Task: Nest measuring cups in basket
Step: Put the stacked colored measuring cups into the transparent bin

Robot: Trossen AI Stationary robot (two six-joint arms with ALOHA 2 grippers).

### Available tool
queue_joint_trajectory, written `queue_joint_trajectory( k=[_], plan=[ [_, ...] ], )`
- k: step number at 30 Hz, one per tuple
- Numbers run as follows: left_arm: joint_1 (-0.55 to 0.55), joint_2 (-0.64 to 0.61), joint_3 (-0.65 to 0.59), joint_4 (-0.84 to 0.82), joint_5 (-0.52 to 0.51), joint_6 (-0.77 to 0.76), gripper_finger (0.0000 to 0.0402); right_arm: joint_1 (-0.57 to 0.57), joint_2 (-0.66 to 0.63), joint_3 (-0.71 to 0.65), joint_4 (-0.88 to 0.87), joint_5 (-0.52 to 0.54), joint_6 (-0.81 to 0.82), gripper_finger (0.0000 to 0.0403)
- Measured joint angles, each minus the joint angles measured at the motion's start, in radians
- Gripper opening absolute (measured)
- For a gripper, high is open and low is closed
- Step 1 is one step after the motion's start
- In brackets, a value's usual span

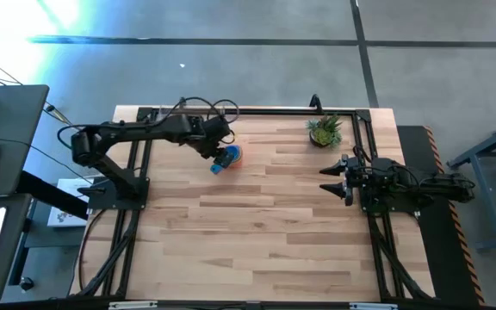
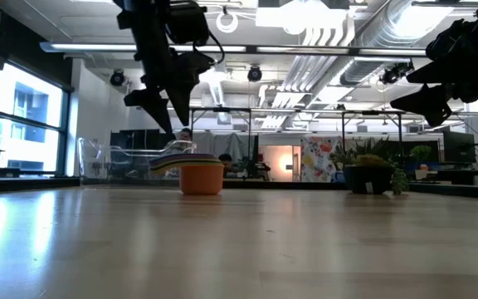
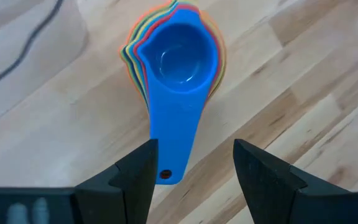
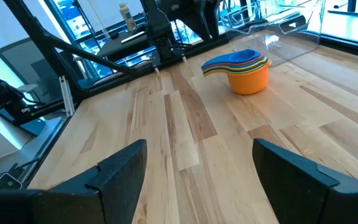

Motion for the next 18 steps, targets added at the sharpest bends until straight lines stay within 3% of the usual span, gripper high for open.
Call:
queue_joint_trajectory(
  k=[11, 18],
  plan=[
    [-0.029, 0.073, 0.013, -0.035, -0.008, 0.0, 0.0262, 0.0, 0.0, 0.0, 0.0, 0.0, 0.0, 0.0284],
    [-0.037, 0.077, 0.013, -0.053, -0.069, 0.009, 0.0308, 0.0, 0.0, 0.0, 0.0, 0.0, 0.0, 0.0284]
  ],
)
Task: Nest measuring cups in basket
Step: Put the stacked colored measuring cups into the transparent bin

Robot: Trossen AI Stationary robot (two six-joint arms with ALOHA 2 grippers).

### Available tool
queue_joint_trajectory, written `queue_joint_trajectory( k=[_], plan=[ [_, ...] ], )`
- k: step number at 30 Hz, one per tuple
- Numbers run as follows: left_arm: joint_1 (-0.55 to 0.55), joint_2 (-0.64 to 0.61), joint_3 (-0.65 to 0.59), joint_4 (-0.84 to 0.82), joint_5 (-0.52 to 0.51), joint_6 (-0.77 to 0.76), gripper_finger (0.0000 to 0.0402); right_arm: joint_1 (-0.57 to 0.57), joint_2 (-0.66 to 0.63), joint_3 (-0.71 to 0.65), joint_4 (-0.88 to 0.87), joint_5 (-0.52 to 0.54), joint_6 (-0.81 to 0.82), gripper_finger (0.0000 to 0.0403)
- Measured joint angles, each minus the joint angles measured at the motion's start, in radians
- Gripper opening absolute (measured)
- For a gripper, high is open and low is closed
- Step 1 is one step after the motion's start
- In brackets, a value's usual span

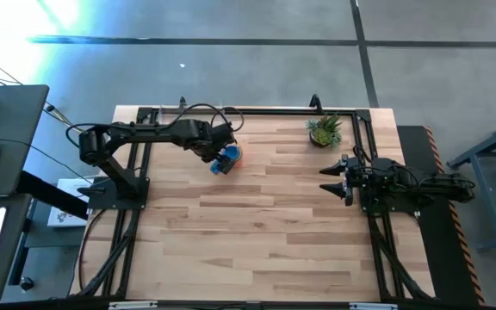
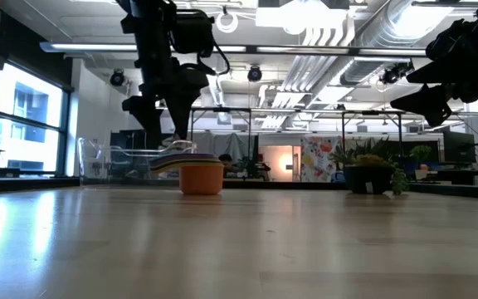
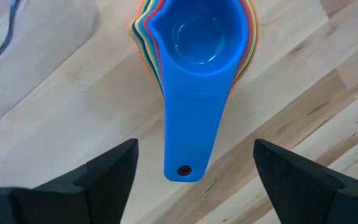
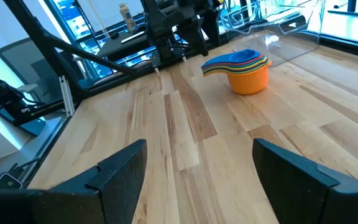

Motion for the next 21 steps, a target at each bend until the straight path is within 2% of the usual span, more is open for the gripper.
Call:
queue_joint_trajectory(
  k=[12, 21],
  plan=[
    [-0.005, 0.063, 0.0, 0.0, 0.041, -0.008, 0.0362, 0.0, 0.0, 0.0, 0.0, 0.0, 0.0, 0.0284],
    [-0.005, 0.1, -0.001, 0.015, 0.021, 0.009, 0.0375, 0.0, 0.0, 0.0, 0.0, 0.0, 0.0, 0.0284]
  ],
)
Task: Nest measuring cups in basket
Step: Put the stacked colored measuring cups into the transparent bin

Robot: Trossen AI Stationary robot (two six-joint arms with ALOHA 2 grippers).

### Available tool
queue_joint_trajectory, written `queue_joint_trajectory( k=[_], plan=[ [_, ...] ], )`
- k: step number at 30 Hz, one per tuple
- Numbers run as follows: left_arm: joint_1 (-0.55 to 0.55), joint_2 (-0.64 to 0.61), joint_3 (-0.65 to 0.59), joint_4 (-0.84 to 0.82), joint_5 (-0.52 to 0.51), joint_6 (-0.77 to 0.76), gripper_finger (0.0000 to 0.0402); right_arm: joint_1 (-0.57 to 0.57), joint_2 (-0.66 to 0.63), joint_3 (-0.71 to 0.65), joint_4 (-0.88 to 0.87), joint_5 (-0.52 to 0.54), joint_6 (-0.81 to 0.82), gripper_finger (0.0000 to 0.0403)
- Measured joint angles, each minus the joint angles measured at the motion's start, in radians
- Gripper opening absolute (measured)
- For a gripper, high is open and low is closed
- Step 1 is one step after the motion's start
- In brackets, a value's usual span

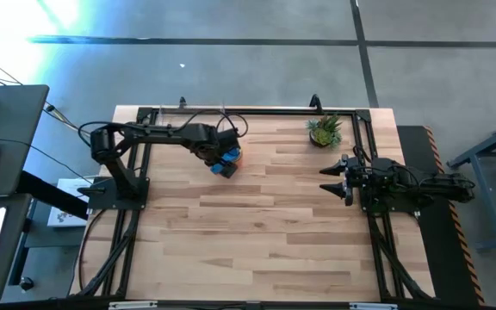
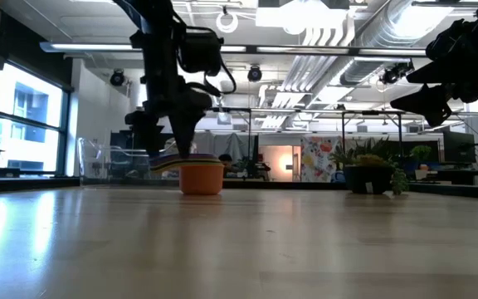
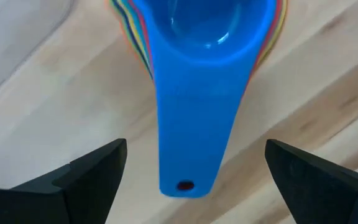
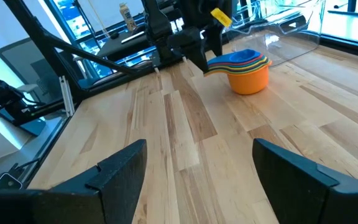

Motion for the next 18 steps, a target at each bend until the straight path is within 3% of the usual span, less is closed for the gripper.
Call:
queue_joint_trajectory(
  k=[18],
  plan=[
    [0.0, 0.118, 0.0, 0.039, -0.013, 0.009, 0.0375, 0.0, 0.0, 0.0, 0.0, 0.0, 0.0, 0.0284]
  ],
)
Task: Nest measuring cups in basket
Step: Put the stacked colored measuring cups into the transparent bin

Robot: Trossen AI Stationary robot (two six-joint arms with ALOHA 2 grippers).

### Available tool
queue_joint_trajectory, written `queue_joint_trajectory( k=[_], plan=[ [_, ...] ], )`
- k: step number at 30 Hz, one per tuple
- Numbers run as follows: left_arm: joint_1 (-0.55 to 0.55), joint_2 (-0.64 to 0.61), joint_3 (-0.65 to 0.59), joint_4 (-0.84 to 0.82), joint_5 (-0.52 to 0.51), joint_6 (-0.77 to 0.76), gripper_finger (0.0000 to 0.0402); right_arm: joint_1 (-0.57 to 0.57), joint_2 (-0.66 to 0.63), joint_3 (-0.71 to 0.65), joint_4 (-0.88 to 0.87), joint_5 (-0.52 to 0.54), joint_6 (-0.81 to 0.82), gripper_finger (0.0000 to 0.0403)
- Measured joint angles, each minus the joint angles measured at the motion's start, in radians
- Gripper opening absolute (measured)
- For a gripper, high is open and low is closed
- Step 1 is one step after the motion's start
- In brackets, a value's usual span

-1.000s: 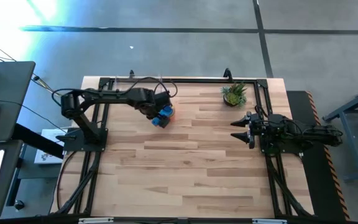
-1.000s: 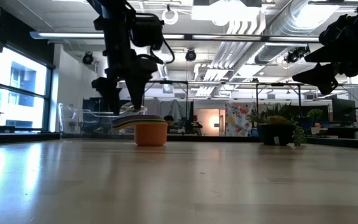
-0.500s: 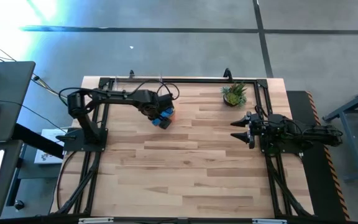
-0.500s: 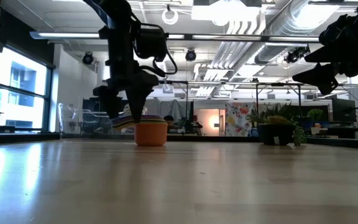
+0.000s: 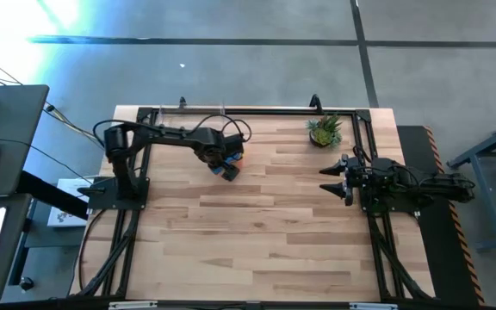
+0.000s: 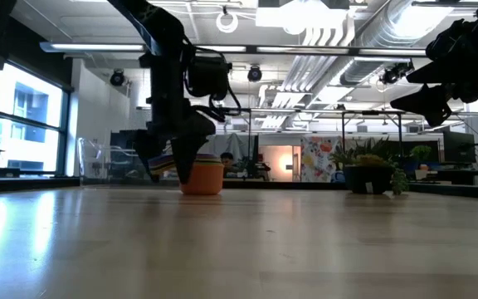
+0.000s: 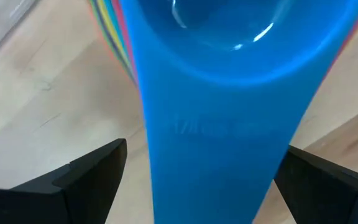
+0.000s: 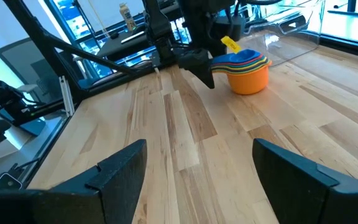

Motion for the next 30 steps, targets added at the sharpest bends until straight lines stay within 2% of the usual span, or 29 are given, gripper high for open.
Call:
queue_joint_trajectory(
  k=[9, 15, 30],
  plan=[
    [0.0, 0.009, 0.0, 0.016, -0.029, 0.008, 0.037, 0.0, 0.0, 0.0, 0.0, 0.0, 0.0, 0.0284],
    [0.0, 0.009, 0.0, 0.011, -0.028, 0.011, 0.035, 0.0, 0.0, 0.0, 0.0, 0.0, 0.0, 0.0284],
    [0.0, 0.009, 0.0, 0.011, -0.015, -0.019, 0.0216, 0.0, 0.0, 0.0, 0.0, 0.0, 0.0, 0.0284]
  ],
)
